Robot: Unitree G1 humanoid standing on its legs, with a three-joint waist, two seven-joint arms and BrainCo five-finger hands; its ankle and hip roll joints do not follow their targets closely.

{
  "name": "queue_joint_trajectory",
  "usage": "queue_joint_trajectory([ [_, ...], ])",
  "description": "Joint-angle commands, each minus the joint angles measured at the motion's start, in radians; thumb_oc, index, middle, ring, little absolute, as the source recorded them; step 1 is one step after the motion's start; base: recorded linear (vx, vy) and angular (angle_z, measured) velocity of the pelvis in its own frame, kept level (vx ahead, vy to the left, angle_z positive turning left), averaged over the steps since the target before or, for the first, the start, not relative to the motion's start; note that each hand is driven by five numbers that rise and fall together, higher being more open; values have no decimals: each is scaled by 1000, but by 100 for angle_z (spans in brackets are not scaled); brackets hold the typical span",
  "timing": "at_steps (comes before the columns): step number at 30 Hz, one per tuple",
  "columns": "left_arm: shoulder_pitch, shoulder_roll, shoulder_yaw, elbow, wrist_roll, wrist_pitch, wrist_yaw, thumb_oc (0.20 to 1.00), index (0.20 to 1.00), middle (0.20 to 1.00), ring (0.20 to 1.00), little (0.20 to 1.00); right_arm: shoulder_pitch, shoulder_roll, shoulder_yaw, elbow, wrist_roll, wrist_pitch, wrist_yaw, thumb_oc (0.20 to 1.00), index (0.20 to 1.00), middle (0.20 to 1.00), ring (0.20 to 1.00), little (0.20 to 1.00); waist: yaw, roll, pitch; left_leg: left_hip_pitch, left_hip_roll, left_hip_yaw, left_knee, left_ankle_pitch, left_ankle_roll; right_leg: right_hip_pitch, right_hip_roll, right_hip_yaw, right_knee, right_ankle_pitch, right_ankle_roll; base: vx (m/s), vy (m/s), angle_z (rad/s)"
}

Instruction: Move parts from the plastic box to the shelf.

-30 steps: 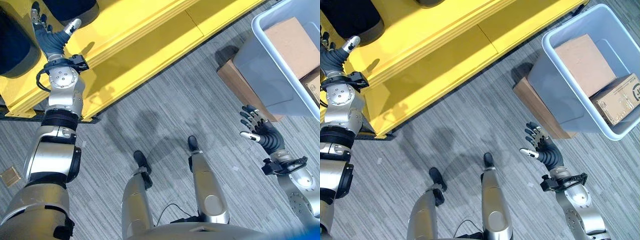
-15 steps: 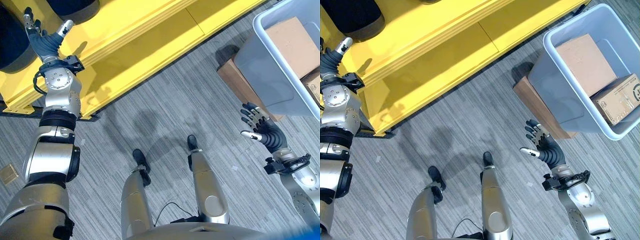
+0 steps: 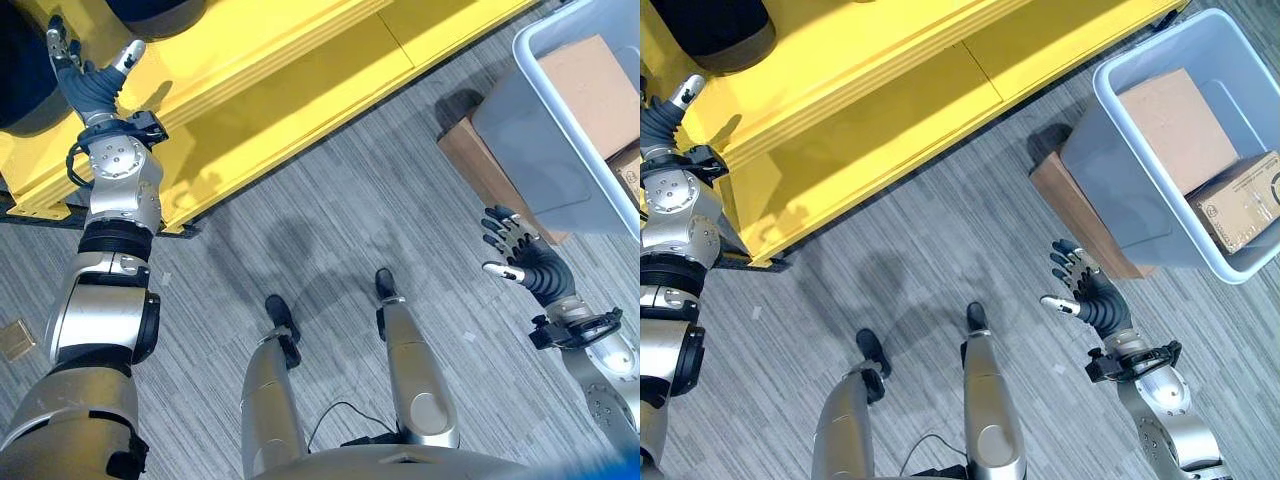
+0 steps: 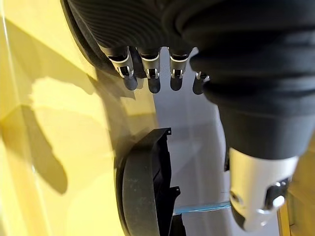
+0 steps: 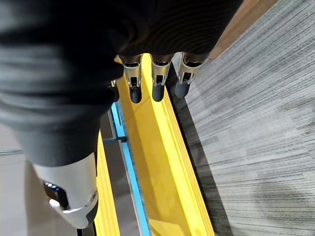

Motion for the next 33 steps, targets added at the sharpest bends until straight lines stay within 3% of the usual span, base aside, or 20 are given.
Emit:
queue_joint_trajectory([
  [1,-4,76,42,26,20,-32,11,1000,1000,1000,1000,1000,32,-53,-58,-41,38,-43,10,1000,1000,1000,1000,1000,-4,-18,-52,3,13,-100,61,-40,-26,21,-30,13,-52,66,22,0,0,0],
  [24,9,88,30,10,40,-32,-1,1000,1000,1000,1000,1000,27,-62,-57,-35,39,-37,18,1000,1000,1000,1000,1000,0,-12,-58,4,13,-102,64,-40,-25,19,-32,10,-40,63,22,0,0,0],
  [30,13,89,20,-107,61,-65,13,1000,1000,1000,1000,1000,20,-59,-59,-27,39,-40,13,1000,1000,1000,1000,1000,2,-10,-64,16,11,-104,60,-40,-26,30,-33,9,-38,60,21,0,0,0],
  [33,45,81,10,-272,78,-100,3,1000,1000,1000,1000,1000,13,-49,-55,-11,42,-38,14,1000,1000,1000,1000,1000,9,-5,-70,34,9,-107,55,-40,-26,53,-35,5,-43,57,21,0,0,0],
])
